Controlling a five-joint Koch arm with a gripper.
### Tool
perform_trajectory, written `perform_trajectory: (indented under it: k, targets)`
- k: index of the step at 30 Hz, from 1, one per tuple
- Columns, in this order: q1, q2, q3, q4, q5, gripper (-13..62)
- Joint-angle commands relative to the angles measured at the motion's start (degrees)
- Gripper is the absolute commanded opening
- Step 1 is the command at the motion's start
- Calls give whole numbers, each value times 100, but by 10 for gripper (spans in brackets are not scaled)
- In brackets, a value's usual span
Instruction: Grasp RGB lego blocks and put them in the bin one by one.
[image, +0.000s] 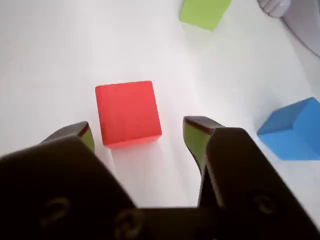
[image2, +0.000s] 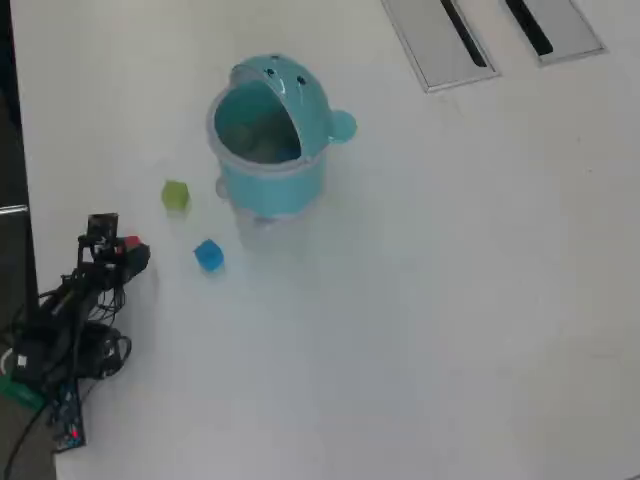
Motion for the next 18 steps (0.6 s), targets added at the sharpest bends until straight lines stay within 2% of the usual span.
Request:
perform_trajectory:
  k: [1, 18]
  targets:
    - [-35, -97, -79, -554, -44, 321]
    - [-53, -659, 70, -1072, 44, 308]
